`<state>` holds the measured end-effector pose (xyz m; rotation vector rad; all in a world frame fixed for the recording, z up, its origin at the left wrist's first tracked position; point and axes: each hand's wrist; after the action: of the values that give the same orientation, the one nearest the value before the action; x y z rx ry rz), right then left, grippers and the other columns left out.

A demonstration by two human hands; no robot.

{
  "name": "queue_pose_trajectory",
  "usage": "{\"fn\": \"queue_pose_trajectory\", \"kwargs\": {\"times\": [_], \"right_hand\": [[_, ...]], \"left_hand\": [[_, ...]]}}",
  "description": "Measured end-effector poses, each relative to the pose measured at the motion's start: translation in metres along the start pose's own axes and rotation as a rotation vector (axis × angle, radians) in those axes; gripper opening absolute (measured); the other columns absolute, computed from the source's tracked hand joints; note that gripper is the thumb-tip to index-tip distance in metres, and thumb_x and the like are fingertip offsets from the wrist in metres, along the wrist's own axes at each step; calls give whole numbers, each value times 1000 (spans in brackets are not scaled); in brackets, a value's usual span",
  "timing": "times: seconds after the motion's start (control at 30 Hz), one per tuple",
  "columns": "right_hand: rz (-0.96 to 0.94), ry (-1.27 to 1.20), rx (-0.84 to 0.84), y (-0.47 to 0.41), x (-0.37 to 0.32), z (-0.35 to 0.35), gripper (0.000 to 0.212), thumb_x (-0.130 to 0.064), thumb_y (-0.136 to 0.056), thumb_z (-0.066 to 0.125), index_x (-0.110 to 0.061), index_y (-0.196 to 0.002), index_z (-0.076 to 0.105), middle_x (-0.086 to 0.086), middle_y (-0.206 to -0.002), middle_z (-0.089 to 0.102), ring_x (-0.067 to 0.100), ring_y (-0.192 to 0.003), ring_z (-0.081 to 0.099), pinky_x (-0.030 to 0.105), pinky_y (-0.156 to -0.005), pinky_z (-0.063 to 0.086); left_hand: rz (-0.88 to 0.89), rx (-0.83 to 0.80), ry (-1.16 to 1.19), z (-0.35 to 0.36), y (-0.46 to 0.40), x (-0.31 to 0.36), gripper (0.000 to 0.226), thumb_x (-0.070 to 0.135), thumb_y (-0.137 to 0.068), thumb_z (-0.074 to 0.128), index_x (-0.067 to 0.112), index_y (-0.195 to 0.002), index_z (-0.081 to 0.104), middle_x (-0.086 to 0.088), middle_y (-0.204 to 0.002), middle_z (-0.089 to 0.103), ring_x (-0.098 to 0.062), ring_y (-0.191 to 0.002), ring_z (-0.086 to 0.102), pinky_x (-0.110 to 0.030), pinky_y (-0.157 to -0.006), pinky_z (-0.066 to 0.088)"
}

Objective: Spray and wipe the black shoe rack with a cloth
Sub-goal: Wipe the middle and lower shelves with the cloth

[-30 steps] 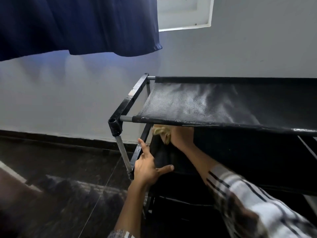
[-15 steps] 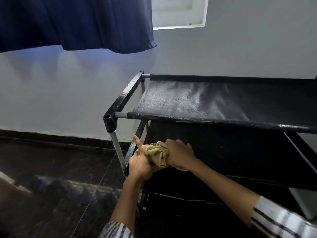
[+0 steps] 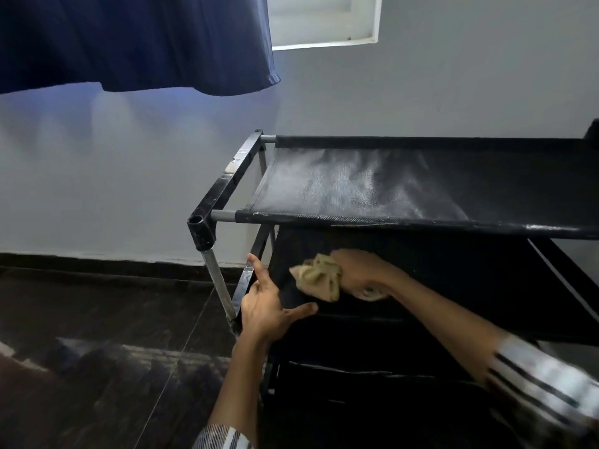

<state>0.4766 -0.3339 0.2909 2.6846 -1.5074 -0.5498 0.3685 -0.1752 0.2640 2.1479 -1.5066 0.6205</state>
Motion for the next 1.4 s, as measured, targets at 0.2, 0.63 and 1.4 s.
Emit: {"fn": "queue_pose_trajectory", "kwargs": {"times": [0.2, 0.63, 1.4], "right_hand": [[78, -71, 93, 23, 7, 19, 16, -44, -87, 54, -31, -96, 49, -4, -109, 61, 21, -109, 54, 38, -88, 37], [83, 30, -31, 18, 13, -4, 20, -32, -87, 55, -23, -103, 51, 3, -119, 58, 25, -124, 43, 47, -98, 32], [293, -183, 277, 14, 84, -20, 38, -39, -96, 42, -16, -123, 54, 5, -124, 59, 26, -122, 49, 51, -104, 32]], "left_hand": [[2, 6, 3, 1, -2, -2, 141, 62, -63, 73, 22, -134, -41, -10, -155, 23, -33, -135, 34, -37, -110, 30], [44, 62, -56, 1, 4, 0, 135, 65, -66, 69, 20, -139, -35, -14, -151, 30, -35, -132, 38, -40, -105, 35], [90, -231, -402, 47, -4, 64, 153, 101, -36, 28, 5, -147, -13, -10, -157, -16, -17, -144, -17, -34, -116, -7]]}}
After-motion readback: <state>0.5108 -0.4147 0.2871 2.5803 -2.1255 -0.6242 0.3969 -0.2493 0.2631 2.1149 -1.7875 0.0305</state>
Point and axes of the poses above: each hand's wrist, its own y-axis away from the middle knuckle, its own z-axis out of the palm, x = y × z
